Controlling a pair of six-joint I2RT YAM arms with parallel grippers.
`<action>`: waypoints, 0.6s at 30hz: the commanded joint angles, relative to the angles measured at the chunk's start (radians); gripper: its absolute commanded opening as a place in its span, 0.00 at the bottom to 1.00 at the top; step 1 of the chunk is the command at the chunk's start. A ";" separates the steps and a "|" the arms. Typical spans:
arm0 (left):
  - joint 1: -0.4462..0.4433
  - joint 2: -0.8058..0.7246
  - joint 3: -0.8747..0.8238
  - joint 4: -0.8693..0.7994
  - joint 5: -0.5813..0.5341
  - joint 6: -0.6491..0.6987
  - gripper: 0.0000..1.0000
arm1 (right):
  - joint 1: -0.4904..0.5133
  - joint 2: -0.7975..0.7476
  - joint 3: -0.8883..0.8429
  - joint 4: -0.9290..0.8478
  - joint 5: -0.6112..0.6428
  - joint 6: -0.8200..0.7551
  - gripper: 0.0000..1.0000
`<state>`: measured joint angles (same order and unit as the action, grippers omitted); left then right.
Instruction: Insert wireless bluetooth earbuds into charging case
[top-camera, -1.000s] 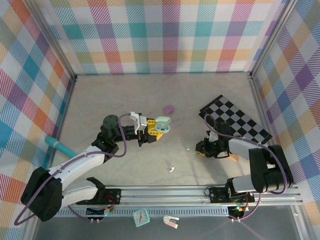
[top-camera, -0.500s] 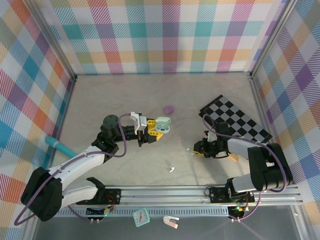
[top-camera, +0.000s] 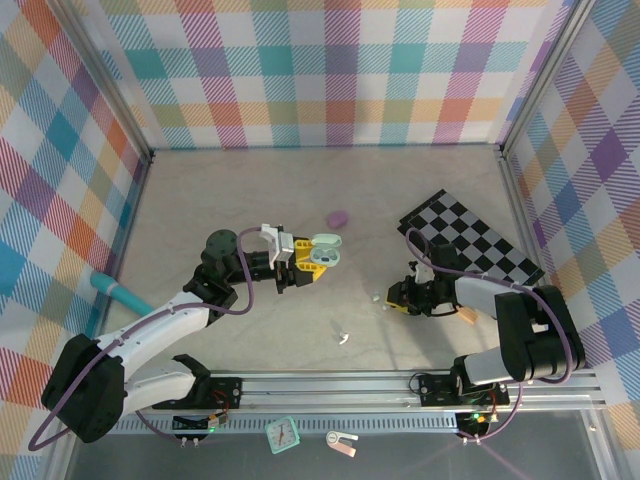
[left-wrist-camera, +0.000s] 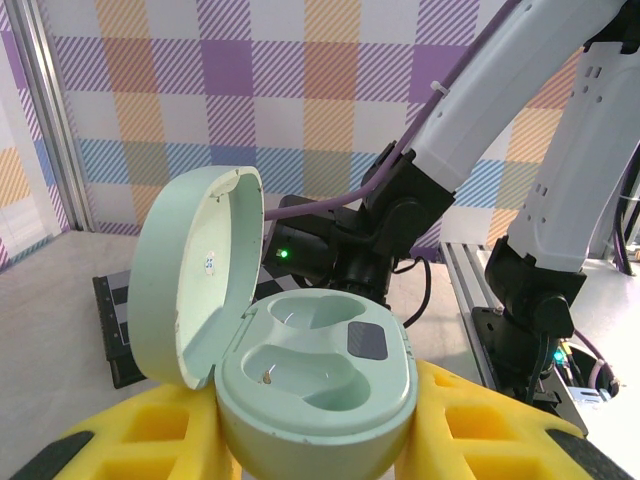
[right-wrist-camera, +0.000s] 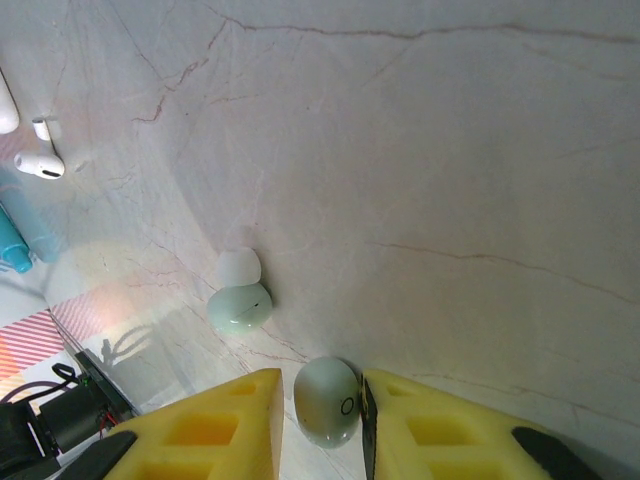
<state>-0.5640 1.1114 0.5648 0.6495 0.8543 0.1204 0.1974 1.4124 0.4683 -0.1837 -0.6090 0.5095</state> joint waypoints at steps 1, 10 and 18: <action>0.012 -0.011 -0.015 0.002 0.026 0.017 0.26 | 0.019 -0.010 -0.004 0.045 -0.045 -0.005 0.29; 0.012 -0.010 -0.015 0.003 0.028 0.015 0.26 | 0.025 -0.020 -0.014 0.055 -0.045 -0.009 0.32; 0.012 -0.015 -0.016 0.001 0.026 0.015 0.26 | 0.035 0.012 0.004 0.059 -0.048 -0.009 0.33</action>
<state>-0.5640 1.1114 0.5606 0.6411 0.8543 0.1204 0.2241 1.4120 0.4652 -0.1455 -0.6300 0.5091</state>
